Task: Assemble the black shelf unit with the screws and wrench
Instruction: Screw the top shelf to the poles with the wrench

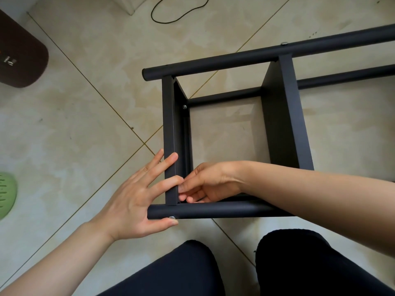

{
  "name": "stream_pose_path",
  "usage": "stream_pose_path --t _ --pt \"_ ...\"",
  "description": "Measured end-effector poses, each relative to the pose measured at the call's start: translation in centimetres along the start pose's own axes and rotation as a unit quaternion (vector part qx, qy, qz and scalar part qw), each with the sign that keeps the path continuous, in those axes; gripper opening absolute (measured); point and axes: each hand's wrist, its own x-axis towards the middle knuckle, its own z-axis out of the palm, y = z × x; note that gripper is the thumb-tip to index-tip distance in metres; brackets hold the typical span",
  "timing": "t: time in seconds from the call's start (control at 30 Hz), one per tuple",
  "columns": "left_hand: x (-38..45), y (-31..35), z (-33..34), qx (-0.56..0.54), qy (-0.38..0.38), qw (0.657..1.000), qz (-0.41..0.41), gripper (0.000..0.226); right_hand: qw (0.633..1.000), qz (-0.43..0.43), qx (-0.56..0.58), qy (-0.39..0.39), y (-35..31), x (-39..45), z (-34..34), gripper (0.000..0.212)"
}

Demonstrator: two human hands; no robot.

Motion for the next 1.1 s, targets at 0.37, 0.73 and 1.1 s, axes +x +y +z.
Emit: stream_pose_path --t 0.37,0.73,1.1 --pt "0.08 0.11 -0.11 -0.004 -0.001 1.0 -0.002 0.074 1.0 -0.005 -0.011 0.012 0.11 0.29 -0.03 0.01" --pt "0.19 0.08 -0.13 0.0 -0.001 1.0 0.001 0.07 1.0 0.009 -0.007 -0.008 0.15 0.26 -0.1 0.019" --pt "0.08 0.16 -0.06 -0.015 -0.006 1.0 -0.005 0.069 1.0 0.024 -0.006 -0.017 0.17 0.59 -0.3 0.013"
